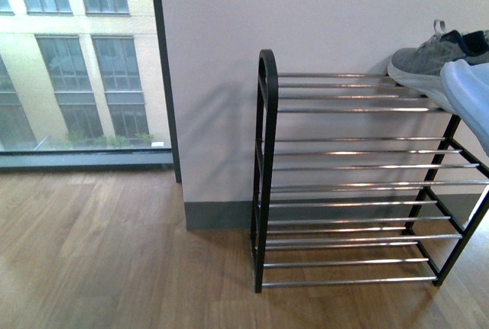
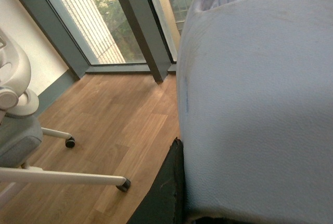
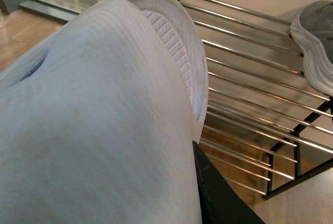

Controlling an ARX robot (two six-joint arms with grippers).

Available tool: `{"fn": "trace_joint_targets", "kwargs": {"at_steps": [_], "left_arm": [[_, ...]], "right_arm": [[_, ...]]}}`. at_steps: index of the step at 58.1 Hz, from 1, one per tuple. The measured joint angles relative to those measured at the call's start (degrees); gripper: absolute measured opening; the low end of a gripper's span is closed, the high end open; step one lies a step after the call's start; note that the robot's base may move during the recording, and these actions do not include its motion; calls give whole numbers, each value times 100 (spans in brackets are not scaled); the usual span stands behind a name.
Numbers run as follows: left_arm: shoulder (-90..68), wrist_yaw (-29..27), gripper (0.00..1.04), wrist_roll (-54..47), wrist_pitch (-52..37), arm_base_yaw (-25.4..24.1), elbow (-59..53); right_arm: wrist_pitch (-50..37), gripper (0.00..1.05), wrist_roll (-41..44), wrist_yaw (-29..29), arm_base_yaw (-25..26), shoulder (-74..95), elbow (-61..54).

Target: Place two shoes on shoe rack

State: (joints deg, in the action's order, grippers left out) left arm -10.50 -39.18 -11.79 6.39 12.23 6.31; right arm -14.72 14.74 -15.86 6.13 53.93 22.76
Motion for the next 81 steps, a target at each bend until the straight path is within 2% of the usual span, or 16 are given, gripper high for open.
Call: {"fn": "trace_joint_targets", "kwargs": {"at_steps": [81], "left_arm": [[2, 7, 2, 0, 2, 0, -2]], "right_arm": [[0, 2, -2, -2, -2, -2, -2]]}}
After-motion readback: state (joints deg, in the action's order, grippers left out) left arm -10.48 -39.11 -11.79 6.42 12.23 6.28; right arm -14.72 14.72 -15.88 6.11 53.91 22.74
